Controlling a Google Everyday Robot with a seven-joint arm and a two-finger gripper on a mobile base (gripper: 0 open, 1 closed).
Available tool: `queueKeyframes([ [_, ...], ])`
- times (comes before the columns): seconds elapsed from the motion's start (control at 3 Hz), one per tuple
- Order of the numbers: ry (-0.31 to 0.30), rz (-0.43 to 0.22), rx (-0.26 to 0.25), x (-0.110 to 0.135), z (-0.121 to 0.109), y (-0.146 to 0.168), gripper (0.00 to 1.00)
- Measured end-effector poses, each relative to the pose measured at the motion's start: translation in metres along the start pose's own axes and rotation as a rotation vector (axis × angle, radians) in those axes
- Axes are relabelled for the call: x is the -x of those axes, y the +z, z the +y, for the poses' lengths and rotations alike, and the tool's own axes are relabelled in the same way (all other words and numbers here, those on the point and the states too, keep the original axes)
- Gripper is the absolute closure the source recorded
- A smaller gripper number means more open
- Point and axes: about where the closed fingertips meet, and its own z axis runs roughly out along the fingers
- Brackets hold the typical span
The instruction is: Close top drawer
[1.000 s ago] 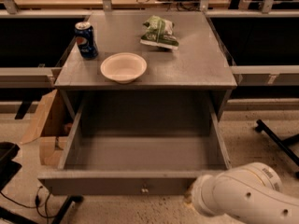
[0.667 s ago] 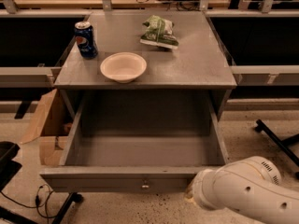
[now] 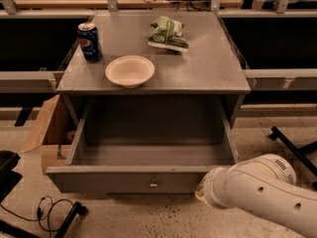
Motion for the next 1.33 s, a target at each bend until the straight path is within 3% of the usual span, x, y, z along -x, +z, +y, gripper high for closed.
queueKeyframes([
  [0.33, -0.014, -0.006, -0.025, 0.008, -0.025, 0.005, 1.00],
  [1.33, 0.003, -0.039, -0.091, 0.007, -0.066, 0.032, 1.00],
])
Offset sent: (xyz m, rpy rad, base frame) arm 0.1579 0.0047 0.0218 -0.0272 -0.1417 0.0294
